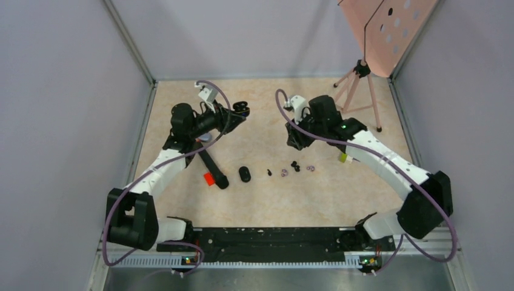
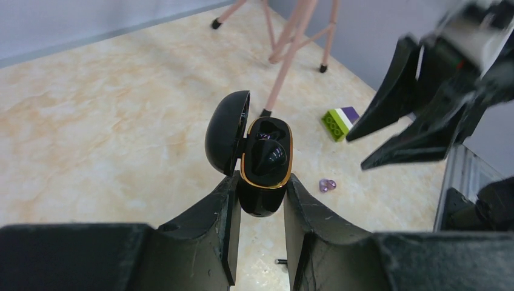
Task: Insert the wireless bluetooth earbuds into the charging case
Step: Pick up the earbud from the center of the board.
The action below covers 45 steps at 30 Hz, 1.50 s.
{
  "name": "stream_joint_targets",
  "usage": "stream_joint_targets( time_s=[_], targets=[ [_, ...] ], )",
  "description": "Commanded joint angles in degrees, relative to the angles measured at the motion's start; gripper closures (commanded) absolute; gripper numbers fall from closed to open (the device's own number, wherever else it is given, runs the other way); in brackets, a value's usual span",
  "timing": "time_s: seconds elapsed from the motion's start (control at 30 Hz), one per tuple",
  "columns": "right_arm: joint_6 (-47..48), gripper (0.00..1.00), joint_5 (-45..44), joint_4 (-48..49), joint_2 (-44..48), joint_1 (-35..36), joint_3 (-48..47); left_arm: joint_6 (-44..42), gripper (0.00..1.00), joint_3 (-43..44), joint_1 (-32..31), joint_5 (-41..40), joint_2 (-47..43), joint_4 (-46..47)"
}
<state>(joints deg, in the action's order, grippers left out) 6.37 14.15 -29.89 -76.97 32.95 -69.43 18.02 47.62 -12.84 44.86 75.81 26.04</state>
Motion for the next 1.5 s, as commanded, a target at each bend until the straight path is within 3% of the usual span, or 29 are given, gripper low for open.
stream_joint_targets(
  time_s=[0.0, 0.13, 0.2, 0.37, 0.5, 0.63, 0.77, 1.2, 1.47],
  targets=[
    [11.95, 0.59, 8.13, 3.03, -3.09, 0.01, 5.32, 3.17, 1.0, -1.66, 2.19, -7.91, -5.5, -2.99],
    [30.41, 0.59, 17.29, 12.34, -2.44, 0.41, 11.61, 3.47, 1.0, -2.82, 4.01, -12.28, -7.68, -6.17],
    [32.18, 0.59, 16.47, 13.19, -5.15, 1.8, 10.6, 3.67, 1.0, -2.85, 4.7, -12.78, -8.08, -6.88],
    [9.2, 0.61, 10.78, 8.57, -14.35, 4.8, 2.23, 2.96, 1.0, -1.48, 5.48, -14.61, -8.94, -9.33],
    [-2.3, 0.53, 7.51, 7.82, -17.82, 8.01, 2.57, 2.66, 1.0, -0.72, 6.49, -17.11, -9.48, -11.58],
    [-4.02, 0.41, 5.06, 6.75, -20.01, 10.12, 2.1, 2.38, 1.0, 0.33, 7.65, -19.53, -10.07, -14.24],
    [-4.52, 0.37, 5.37, 6.54, -23.27, 12.18, 1.38, 2.69, 1.0, 0.47, 8.58, -20.25, -10.56, -14.45],
    [-6.76, 0.48, -6.21, 7.14, -30.26, 13.32, -1.73, 2.96, 1.0, -0.34, 9.67, -19.98, -12.18, -13.64],
    [5.25, 0.51, -8.89, 2.29, -31.59, 13.13, -3.7, 3.51, 1.0, -1.41, 9.85, -19.69, -12.43, -12.37]
  ],
)
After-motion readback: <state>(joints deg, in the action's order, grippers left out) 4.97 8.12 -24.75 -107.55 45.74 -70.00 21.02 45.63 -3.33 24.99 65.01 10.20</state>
